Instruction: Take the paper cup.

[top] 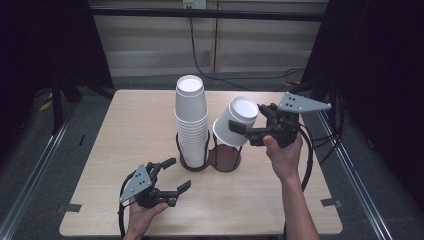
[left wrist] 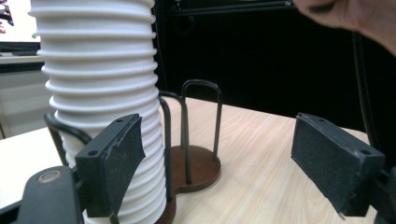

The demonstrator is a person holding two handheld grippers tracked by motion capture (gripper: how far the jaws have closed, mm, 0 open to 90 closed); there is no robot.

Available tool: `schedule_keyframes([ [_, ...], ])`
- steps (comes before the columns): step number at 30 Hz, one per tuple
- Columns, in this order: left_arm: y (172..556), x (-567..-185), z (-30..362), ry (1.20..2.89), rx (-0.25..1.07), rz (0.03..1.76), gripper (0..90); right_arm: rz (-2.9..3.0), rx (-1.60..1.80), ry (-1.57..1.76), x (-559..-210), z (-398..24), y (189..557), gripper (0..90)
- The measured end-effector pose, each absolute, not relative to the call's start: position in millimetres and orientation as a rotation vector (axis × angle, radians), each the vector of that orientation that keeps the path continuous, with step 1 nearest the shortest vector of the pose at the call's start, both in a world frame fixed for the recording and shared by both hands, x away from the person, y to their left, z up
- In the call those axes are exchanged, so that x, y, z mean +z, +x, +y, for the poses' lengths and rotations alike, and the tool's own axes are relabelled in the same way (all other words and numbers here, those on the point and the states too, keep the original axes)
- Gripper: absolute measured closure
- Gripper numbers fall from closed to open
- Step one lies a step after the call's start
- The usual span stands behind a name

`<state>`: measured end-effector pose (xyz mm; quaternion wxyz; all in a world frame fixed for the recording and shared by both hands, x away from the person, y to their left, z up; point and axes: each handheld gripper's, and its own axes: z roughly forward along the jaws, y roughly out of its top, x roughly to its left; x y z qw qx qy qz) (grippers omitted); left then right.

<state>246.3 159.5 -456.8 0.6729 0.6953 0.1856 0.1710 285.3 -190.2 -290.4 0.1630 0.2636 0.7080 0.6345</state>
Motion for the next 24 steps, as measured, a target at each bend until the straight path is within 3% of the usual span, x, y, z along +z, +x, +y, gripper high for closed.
schedule_keyframes([
  [24, 242, -447, 152, 1.587, 0.337, 0.314, 15.6, 2.119, 1.856, 0.748, -363, -162, 263, 22.7],
])
